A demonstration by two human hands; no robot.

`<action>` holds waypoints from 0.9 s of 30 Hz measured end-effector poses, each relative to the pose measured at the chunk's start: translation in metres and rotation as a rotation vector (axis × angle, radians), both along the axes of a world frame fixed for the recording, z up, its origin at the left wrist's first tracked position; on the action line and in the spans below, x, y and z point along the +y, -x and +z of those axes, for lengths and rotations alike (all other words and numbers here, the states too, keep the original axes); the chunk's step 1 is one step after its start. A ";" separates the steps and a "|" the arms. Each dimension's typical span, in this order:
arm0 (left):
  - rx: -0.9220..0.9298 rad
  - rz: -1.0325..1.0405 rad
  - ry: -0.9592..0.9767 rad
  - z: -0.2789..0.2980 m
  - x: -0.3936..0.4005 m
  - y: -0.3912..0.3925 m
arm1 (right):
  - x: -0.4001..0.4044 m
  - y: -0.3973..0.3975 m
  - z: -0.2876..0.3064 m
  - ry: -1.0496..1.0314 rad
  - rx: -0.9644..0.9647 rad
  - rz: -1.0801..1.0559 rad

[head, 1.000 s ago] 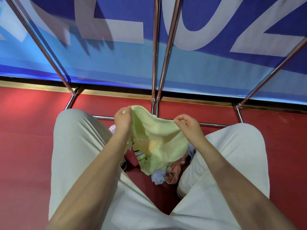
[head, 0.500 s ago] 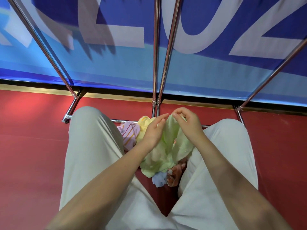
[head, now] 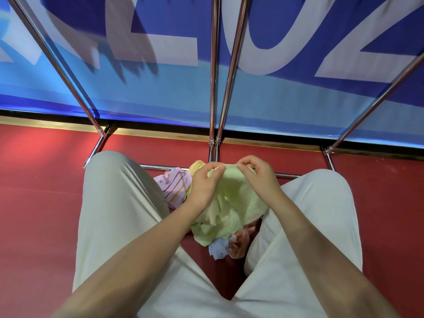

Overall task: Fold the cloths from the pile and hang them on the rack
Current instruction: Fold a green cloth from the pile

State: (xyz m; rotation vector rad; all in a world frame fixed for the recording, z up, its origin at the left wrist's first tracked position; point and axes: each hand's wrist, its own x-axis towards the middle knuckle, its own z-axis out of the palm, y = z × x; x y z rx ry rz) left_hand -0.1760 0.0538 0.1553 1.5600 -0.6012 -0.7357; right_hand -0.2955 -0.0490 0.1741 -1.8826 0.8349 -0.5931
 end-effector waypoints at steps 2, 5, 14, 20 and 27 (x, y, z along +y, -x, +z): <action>-0.018 0.042 0.008 0.001 0.001 -0.003 | 0.001 -0.001 -0.006 -0.009 0.073 0.031; -0.039 0.102 -0.037 0.003 0.001 -0.011 | 0.002 -0.001 -0.014 -0.006 0.128 0.071; 0.058 0.323 -0.087 0.007 0.003 -0.046 | 0.002 0.004 -0.022 0.012 0.207 0.138; 0.009 0.301 -0.124 0.007 0.004 -0.053 | 0.001 0.004 -0.021 -0.076 0.172 0.069; -0.287 0.135 -0.144 -0.002 0.000 -0.051 | -0.003 0.005 -0.014 -0.118 0.029 -0.167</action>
